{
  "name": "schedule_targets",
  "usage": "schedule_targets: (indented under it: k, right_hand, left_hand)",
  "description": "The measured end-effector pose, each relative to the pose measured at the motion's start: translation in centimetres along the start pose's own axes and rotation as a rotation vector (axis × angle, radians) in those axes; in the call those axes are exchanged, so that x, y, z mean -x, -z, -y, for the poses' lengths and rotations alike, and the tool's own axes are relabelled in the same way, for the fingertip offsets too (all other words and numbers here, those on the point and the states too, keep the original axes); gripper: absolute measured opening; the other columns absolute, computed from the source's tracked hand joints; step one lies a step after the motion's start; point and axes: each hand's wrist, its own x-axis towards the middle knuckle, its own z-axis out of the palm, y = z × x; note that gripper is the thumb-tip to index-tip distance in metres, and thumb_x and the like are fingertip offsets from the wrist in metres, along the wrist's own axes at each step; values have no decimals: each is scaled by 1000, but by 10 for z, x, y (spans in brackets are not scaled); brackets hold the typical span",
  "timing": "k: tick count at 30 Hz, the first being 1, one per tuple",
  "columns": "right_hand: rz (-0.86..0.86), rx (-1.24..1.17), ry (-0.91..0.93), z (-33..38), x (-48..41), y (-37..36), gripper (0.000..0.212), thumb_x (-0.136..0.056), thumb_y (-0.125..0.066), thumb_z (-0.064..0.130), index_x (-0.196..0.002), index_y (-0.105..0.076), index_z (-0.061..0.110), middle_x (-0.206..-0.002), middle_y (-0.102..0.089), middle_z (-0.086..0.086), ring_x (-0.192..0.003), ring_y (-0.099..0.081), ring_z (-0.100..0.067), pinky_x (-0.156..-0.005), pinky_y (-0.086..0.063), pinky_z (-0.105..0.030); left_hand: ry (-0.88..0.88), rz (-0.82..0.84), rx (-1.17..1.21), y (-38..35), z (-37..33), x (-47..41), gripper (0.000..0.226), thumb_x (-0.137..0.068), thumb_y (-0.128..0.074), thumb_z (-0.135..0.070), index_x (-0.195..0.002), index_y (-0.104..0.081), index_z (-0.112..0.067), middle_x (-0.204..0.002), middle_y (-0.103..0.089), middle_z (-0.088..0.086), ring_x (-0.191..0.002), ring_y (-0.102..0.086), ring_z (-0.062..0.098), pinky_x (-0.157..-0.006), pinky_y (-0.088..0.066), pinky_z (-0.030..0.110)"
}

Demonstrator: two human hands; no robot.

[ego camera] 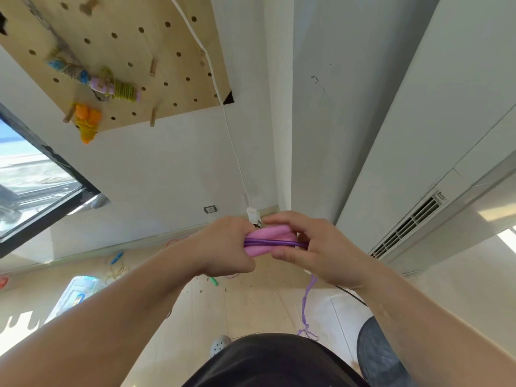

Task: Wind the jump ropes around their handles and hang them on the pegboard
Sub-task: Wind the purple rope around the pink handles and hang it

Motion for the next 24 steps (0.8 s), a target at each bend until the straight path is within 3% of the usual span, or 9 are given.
schedule_targets:
  k: [2, 5, 8, 11, 14, 17, 20, 22, 24]
  right_hand:
    - [-78, -50, 0, 3, -1, -6, 19, -101, -62, 24, -115, -67, 35, -86, -67, 26, -75, -59, 1, -70, -42, -10]
    - [-159, -88, -19, 4, -3, -14, 20, -105, -51, 20, -107, -69, 29, -92, -70, 13, -84, -61, -5, -74, -43, -12]
    - [-194, -115, -18, 5, -5, -15, 21, -106, -49, 18, -100, -69, 24, -88, -69, 5, -82, -60, -13, -73, -44, -17]
    - [-224, -155, 4, 6, -5, -13, 22, -106, -49, 14, -97, -68, 21, -86, -69, 7, -83, -60, -12, -74, -44, -15]
    - [-229, -148, 16, 6, -5, -10, 21, -106, -50, 14, -98, -68, 21, -88, -70, 6, -84, -62, -13, -75, -45, -17]
    - [-230, -153, 8, 9, -3, -9, 21, -106, -48, 13, -99, -68, 18, -88, -71, 9, -79, -62, -3, -70, -44, -11]
    - [-196, -99, -29, 7, -4, -8, 20, -107, -47, 23, -117, -65, 23, -91, -71, 14, -81, -62, -1, -70, -43, -12]
    - [-101, 85, -78, 4, -6, -4, 38, -106, -43, 39, -144, -46, 34, -83, -66, 23, -78, -58, 2, -71, -40, -18]
    - [36, 336, -119, 4, -9, 1, 58, -105, -40, 48, -158, -21, 35, -75, -57, 22, -76, -52, -1, -70, -37, -23]
  left_hand:
    - [9, 14, 9, 2, -2, -1, 10, -67, -64, -18, -74, -56, -17, -71, -58, 5, -58, -49, 19, -54, -39, 31]
    - [46, -12, -123, 1, -8, 0, 12, -72, -62, -24, -83, -58, -22, -78, -62, -1, -68, -56, 18, -63, -47, 31]
    - [-4, -203, -364, -9, -13, -1, 12, -81, -57, -29, -92, -52, -28, -88, -58, -6, -86, -54, 20, -83, -45, 38]
    - [-47, -290, -286, -17, -16, -2, 12, -88, -54, -29, -94, -44, -28, -91, -58, -6, -91, -55, 21, -78, -39, 36]
    - [-52, -235, -89, -16, -17, -1, 18, -92, -57, -34, -91, -40, -29, -86, -54, -7, -84, -55, 21, -70, -41, 34]
    - [-92, -195, -89, -15, -17, 1, 20, -93, -56, -31, -91, -37, -33, -84, -51, -9, -81, -54, 20, -67, -38, 33]
    - [-73, -195, -178, -9, -17, 1, 19, -93, -52, -23, -93, -34, -31, -87, -48, -7, -81, -51, 21, -68, -37, 33]
    - [-24, -204, -272, -4, -17, 1, 19, -94, -50, -20, -95, -33, -28, -92, -50, -3, -83, -50, 23, -70, -36, 33]
    - [17, -192, -367, -1, -15, 1, 16, -94, -50, -19, -98, -35, -25, -102, -59, 1, -90, -58, 27, -71, -38, 33]
